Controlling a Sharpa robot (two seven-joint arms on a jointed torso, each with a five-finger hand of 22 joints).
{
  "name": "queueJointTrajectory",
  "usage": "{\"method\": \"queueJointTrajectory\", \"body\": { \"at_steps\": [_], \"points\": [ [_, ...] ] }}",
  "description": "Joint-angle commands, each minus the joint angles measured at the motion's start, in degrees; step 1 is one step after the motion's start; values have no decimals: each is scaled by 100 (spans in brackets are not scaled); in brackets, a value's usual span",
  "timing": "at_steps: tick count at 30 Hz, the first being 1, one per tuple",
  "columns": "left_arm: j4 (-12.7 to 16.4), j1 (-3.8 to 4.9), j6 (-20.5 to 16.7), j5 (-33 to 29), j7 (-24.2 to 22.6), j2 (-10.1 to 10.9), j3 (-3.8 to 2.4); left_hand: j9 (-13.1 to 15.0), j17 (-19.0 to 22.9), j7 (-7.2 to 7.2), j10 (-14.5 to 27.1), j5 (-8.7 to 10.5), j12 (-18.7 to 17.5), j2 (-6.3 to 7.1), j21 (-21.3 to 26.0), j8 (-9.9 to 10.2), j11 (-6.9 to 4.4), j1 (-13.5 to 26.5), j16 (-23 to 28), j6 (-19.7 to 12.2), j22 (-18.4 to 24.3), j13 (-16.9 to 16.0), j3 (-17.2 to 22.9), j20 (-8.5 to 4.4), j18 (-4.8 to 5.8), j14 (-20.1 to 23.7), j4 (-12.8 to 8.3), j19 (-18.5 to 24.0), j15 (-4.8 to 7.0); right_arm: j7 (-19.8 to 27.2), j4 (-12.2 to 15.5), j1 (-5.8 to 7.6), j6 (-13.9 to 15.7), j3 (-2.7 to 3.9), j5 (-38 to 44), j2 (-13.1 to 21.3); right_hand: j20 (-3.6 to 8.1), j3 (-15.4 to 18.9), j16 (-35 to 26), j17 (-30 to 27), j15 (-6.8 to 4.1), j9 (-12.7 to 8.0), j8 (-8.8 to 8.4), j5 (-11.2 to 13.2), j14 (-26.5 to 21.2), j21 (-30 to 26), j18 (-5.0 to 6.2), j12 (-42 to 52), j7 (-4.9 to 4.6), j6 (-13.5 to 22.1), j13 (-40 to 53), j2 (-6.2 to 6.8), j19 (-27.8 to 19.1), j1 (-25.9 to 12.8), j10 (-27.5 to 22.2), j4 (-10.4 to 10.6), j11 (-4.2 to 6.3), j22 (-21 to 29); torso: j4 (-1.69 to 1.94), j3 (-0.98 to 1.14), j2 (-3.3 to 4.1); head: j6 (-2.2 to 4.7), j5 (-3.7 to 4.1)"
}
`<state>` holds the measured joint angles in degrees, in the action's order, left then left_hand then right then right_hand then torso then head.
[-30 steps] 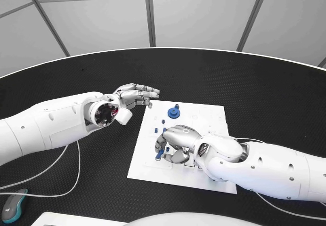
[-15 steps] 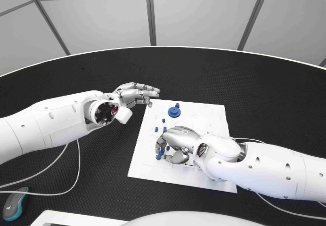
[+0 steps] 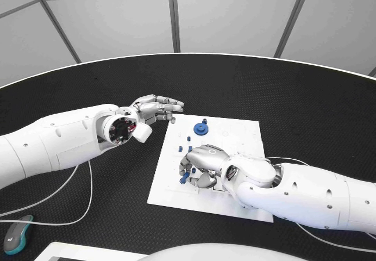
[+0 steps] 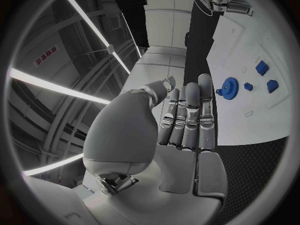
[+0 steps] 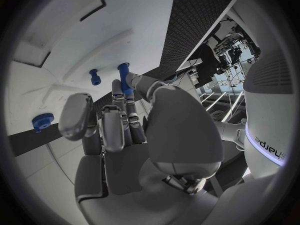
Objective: Assemble the parts on the task board
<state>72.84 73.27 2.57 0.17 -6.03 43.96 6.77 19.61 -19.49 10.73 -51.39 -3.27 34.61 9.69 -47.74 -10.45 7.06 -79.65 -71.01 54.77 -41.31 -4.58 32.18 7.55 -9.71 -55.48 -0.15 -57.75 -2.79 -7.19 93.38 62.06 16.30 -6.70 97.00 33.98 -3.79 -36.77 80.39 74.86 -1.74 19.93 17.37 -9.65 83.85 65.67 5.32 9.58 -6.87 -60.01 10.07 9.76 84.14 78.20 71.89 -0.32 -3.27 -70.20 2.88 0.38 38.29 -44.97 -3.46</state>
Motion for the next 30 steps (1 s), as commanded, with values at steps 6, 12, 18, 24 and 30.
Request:
{"method": "queueJointTrajectory", "body": {
  "at_steps": [6,12,18,24,30],
  "points": [
    [5,0,5,0,6,8,0,8,8,-14,51,16,5,-40,42,28,-2,38,15,-44,14,-10,-18,35,-89,35,26,13,-10,-63,8,-5,80,0,32,-12,36,-2,18,20,-25,15,6,-20,323,-3,-16,8,-33,-19,10,-63,41,-12,78,-32,52,-17,-1,1,-1,-5,-3],
    [6,1,4,0,9,12,0,8,8,-14,51,16,5,-40,42,28,-2,38,15,-44,14,-10,-18,35,-89,35,26,13,-10,-41,18,-7,51,0,36,-17,35,-4,25,31,-24,18,7,-24,326,19,-21,6,-34,-20,13,-67,47,-11,82,-37,52,-35,1,3,0,-14,-3],
    [7,1,0,0,9,10,-1,9,8,-14,54,16,6,-43,47,29,-2,42,15,-45,18,-11,-22,35,-89,37,34,11,-11,-17,21,-8,-147,0,38,-57,34,9,22,23,-21,24,10,-23,325,9,-19,-1,-37,-21,18,-50,45,-24,85,-45,49,-28,-2,-1,0,-23,0],
    [6,1,3,0,10,6,-1,9,8,-14,54,16,6,-43,47,29,-2,42,15,-45,18,-11,-22,35,-89,37,34,11,-11,-39,18,-8,-301,-1,39,-74,33,19,27,31,-20,28,12,-21,327,18,-21,-5,-37,-23,22,-44,47,-34,88,-47,49,-36,-1,0,-3,-34,3],
    [4,1,2,0,10,9,-1,9,8,-14,54,16,6,-43,47,29,-2,42,15,-45,18,-11,-22,35,-89,37,34,11,-11,-95,27,-8,-307,-1,167,-82,33,19,27,31,-20,28,12,-21,327,18,-21,-5,-37,-23,22,-44,47,-34,88,-47,49,-36,0,2,-1,-41,2]
  ]
}}
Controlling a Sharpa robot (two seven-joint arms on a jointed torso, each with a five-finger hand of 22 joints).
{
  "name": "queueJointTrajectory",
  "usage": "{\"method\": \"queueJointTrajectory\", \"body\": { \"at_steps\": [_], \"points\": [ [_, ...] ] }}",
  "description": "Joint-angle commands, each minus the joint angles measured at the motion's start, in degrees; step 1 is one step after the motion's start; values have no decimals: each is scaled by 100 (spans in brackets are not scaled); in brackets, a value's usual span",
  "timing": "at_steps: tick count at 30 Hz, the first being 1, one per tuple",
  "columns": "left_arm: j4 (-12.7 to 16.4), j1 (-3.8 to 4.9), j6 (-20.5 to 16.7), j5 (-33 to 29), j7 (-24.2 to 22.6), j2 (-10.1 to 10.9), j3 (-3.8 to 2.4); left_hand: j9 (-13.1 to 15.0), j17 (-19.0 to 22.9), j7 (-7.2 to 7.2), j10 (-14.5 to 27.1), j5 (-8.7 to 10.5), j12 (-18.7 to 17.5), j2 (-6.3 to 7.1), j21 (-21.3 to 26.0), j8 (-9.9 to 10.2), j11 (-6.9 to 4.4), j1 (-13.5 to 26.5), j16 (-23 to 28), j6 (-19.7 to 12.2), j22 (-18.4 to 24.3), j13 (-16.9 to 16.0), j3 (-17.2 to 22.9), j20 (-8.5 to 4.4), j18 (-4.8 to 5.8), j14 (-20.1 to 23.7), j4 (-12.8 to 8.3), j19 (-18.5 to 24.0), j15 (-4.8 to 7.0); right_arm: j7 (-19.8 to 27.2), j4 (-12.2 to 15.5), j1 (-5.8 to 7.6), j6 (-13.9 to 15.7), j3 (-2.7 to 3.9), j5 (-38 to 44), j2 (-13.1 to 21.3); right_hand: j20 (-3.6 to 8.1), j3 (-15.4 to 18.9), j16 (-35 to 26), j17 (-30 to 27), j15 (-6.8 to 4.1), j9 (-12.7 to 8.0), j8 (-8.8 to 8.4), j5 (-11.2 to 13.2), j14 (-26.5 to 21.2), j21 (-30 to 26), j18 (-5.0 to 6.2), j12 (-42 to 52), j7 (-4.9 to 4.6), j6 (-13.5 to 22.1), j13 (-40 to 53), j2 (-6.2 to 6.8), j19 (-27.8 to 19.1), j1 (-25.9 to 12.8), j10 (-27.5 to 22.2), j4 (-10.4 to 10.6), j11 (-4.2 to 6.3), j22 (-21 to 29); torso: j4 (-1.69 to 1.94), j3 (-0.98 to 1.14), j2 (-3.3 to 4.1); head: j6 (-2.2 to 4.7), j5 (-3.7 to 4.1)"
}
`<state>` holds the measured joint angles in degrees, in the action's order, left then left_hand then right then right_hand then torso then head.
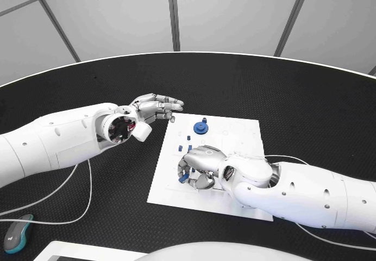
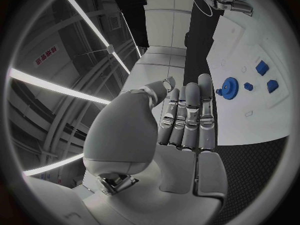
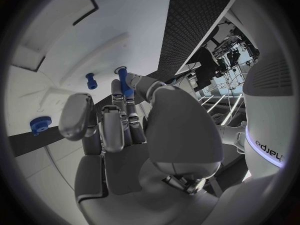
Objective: Assemble the parts on the task board
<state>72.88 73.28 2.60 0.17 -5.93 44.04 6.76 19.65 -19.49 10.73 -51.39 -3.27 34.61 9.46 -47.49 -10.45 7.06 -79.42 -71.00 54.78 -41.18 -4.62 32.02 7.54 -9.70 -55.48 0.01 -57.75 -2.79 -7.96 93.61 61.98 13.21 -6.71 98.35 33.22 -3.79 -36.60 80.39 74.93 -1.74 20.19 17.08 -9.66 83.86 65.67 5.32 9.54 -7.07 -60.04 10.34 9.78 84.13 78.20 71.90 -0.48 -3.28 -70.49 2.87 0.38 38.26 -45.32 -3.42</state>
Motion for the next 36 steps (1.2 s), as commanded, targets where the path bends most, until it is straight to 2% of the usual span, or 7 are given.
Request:
{"method": "queueJointTrajectory", "body": {
  "at_steps": [1,16,30,36],
  "points": [
    [1,0,-1,0,0,2,0,5,8,-14,54,16,6,-20,22,29,-2,19,15,-45,5,-7,-7,36,-89,37,18,11,-11,-29,8,0,4,0,42,-8,33,2,27,23,-21,2,42,-21,326,18,-21,0,-17,-20,-5,-46,47,-34,87,-32,50,-7,3,1,3,-7,0],
    [4,0,1,0,2,10,0,5,8,-14,54,16,6,-20,22,29,-2,19,15,-45,5,-7,-7,36,-89,37,18,11,-11,-117,86,-11,160,0,198,66,32,9,42,44,-20,9,48,-22,331,52,-28,-4,-14,-28,1,-53,55,-45,96,-31,51,-36,-1,10,-1,-7,-5],
    [2,0,3,0,7,6,0,7,8,-14,60,16,9,-24,33,30,-2,21,14,-47,14,-9,-13,37,-89,40,30,9,-12,-164,89,-13,1,1,211,40,32,15,47,50,-21,17,53,-23,333,60,-30,-9,-11,-34,8,-55,58,-55,104,-34,53,-44,-1,1,0,-20,1],
    [4,0,4,0,8,7,0,7,8,-14,60,16,9,-24,33,30,-2,21,14,-47,14,-9,-13,37,-89,40,30,9,-12,-251,82,-13,-56,1,472,-4,32,23,51,55,-21,21,55,-20,334,59,-29,-13,-11,-35,10,-54,58,-66,106,-32,53,-43,2,-3,-2,-26,3]
  ]
}}
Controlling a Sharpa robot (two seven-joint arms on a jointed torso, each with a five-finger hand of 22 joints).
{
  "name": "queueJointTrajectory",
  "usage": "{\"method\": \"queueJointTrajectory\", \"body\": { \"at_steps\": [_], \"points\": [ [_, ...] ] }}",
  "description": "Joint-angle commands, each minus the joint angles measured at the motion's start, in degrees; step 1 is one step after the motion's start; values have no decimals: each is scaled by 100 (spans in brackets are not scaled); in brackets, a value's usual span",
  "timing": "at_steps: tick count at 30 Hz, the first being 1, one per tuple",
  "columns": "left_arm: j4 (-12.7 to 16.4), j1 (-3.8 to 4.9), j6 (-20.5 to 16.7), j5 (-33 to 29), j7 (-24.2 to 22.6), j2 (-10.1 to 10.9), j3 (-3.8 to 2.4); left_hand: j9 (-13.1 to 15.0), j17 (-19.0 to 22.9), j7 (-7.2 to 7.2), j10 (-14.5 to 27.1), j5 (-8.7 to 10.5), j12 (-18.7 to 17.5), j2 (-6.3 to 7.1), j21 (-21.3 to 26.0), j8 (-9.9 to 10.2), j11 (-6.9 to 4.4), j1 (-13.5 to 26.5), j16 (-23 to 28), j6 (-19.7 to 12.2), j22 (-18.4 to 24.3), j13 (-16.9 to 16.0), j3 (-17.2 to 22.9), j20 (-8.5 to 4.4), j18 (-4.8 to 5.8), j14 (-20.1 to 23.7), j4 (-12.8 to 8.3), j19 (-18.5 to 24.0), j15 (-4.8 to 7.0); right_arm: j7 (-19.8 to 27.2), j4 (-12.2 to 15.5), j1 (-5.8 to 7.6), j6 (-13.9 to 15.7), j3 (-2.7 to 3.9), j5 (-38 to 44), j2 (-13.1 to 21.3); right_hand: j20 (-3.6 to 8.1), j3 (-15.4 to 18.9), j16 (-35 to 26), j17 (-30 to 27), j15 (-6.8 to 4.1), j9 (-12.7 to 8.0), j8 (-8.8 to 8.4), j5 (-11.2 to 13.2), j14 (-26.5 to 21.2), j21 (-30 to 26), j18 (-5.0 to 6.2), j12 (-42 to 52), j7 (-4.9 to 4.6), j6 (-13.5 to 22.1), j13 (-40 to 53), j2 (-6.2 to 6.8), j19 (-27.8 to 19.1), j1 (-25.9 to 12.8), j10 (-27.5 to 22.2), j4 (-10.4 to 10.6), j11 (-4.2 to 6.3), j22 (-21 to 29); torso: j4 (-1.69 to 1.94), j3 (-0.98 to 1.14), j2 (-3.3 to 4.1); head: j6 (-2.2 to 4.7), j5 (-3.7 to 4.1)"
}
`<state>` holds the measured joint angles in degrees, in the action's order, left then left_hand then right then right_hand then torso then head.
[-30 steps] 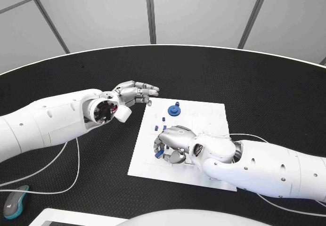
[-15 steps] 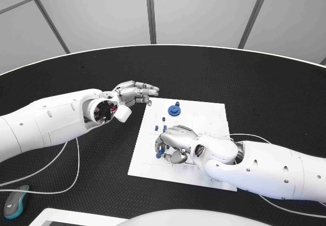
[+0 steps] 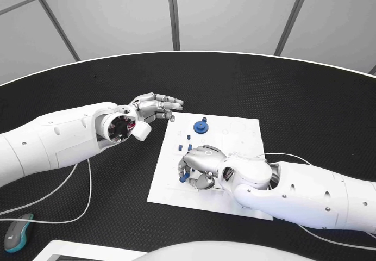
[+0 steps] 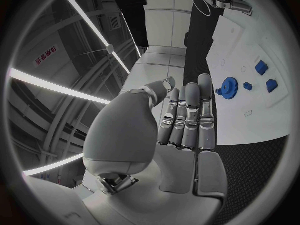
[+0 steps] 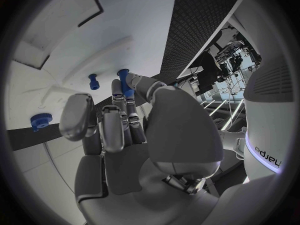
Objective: Assemble the parts on the task board
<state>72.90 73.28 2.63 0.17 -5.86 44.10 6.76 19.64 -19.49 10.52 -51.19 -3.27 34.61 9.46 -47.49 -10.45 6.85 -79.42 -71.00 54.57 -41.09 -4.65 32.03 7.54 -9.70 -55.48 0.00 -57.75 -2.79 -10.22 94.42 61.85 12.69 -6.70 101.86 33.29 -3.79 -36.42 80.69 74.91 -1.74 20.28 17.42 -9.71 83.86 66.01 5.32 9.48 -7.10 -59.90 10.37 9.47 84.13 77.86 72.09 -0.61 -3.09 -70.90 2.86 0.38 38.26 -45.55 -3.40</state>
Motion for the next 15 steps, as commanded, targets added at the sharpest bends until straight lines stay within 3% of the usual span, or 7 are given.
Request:
{"method": "queueJointTrajectory", "body": {
  "at_steps": [1,15],
  "points": [
    [2,0,1,0,1,4,0,9,8,7,39,16,9,-24,33,30,19,21,14,-26,6,-6,-13,37,-89,40,30,9,-12,-38,2,0,-3,0,199,-20,32,4,21,57,-21,12,20,-15,333,25,-29,-7,-8,-49,7,-23,58,-32,86,-18,33,-3,3,-4,-1,-5,1],
    [13,0,1,0,9,18,0,9,8,7,39,16,9,-24,33,30,19,21,14,-26,6,-6,-13,37,-89,40,30,9,-12,-76,35,-16,-17,0,546,-131,32,11,24,61,-21,15,20,-18,334,31,-30,-14,-6,-46,11,-19,59,-42,86,-19,34,-9,0,-1,-1,-5,-1]
  ]
}}
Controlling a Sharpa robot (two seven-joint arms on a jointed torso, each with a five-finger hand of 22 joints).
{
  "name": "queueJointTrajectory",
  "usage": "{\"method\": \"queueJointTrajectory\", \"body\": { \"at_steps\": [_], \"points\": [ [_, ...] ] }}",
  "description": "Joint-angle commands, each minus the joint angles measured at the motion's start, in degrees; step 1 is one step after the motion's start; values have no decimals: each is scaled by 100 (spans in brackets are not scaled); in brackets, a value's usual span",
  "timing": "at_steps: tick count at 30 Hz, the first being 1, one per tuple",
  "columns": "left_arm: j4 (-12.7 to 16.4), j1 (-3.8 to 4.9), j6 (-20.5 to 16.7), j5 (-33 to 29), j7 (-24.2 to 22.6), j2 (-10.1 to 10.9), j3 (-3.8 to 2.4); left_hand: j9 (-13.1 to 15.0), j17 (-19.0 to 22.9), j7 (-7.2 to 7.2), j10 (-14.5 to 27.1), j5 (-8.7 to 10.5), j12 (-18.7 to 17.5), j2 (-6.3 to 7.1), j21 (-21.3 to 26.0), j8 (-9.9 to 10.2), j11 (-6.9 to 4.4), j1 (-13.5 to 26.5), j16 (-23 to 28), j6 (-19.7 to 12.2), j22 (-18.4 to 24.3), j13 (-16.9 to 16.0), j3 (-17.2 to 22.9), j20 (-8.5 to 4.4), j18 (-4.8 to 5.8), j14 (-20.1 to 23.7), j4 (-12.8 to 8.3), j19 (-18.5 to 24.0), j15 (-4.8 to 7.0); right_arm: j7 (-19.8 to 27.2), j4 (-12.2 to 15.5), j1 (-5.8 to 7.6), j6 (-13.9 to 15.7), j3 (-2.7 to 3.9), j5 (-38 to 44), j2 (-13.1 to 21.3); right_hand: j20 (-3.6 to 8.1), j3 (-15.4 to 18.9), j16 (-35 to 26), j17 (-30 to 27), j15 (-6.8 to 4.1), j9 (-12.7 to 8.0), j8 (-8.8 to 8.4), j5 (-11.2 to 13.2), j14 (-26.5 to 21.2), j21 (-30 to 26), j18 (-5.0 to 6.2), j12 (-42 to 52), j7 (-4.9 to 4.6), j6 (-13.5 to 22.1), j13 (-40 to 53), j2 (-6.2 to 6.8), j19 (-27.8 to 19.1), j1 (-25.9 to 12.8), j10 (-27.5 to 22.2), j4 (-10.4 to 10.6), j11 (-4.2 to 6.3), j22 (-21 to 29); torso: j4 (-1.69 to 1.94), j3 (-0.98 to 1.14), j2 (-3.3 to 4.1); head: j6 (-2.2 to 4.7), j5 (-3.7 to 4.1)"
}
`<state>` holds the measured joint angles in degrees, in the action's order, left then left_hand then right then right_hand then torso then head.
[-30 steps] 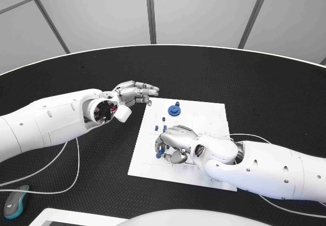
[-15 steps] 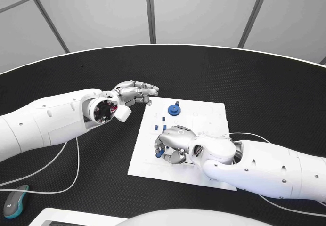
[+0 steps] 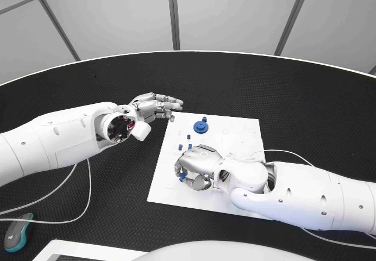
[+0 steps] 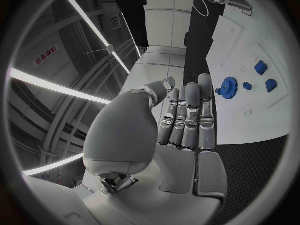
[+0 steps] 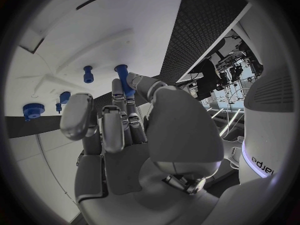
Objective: Assemble the parts on the task board
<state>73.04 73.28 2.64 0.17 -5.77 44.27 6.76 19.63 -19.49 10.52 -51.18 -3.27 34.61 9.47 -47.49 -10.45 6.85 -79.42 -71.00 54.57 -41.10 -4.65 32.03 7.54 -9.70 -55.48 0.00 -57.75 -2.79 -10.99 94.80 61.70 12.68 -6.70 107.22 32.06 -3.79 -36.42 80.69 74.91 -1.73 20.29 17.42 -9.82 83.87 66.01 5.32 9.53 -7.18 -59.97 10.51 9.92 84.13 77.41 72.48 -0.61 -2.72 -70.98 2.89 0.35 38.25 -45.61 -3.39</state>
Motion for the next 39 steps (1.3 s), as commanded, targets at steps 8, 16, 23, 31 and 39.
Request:
{"method": "queueJointTrajectory", "body": {
  "at_steps": [8,16,23,31,39],
  "points": [
    [-3,0,4,0,13,0,0,9,8,7,39,16,9,-24,33,30,19,21,14,-26,6,-7,-13,37,-89,40,30,8,-12,-36,-58,-4,-123,0,25,-13,10,69,-39,-46,17,-5,-96,46,310,-93,-10,-182,-47,154,-9,19,27,-179,-105,37,-59,86,0,4,-2,-9,2],
    [-12,0,4,0,21,0,0,12,8,7,46,17,12,-25,44,32,20,25,13,-30,16,-8,-21,38,-89,43,43,5,-13,30,-66,-4,-21,0,27,-13,-92,80,-63,-100,158,-64,-275,-122,294,-207,-2,-485,-180,407,-117,270,-10,-401,-564,111,-229,159,-7,13,1,-12,0],
    [-19,1,5,0,24,-4,0,12,8,7,46,17,12,-25,44,32,20,25,13,-30,16,-8,-21,38,-89,43,43,5,-13,79,-58,-4,54,0,28,9,-182,207,-89,-162,241,-128,-466,-224,270,-392,35,-566,-233,693,-250,423,-67,-486,-1072,150,-328,287,-4,10,-1,-10,10],
    [-23,1,2,0,27,2,0,12,8,7,46,17,12,-25,44,32,20,25,13,-30,16,-8,-21,38,-89,43,43,5,-13,112,-16,-4,131,0,28,100,-247,1691,-112,-260,287,-259,-910,-416,240,-743,102,-325,-281,1373,-559,192,-101,-106,-1837,344,-385,555,-1,10,1,-14,14],
    [-23,1,-2,0,27,19,1,12,8,7,46,17,12,-25,44,32,20,25,13,-30,16,-8,-21,38,-89,43,43,5,-13,142,228,-4,443,-2,-23,352,-235,2059,-150,-339,269,-250,-904,-416,222,-779,105,-89,-278,1288,-615,89,-78,74,-1789,534,-356,583,-1,17,-1,8,36]
  ]
}}
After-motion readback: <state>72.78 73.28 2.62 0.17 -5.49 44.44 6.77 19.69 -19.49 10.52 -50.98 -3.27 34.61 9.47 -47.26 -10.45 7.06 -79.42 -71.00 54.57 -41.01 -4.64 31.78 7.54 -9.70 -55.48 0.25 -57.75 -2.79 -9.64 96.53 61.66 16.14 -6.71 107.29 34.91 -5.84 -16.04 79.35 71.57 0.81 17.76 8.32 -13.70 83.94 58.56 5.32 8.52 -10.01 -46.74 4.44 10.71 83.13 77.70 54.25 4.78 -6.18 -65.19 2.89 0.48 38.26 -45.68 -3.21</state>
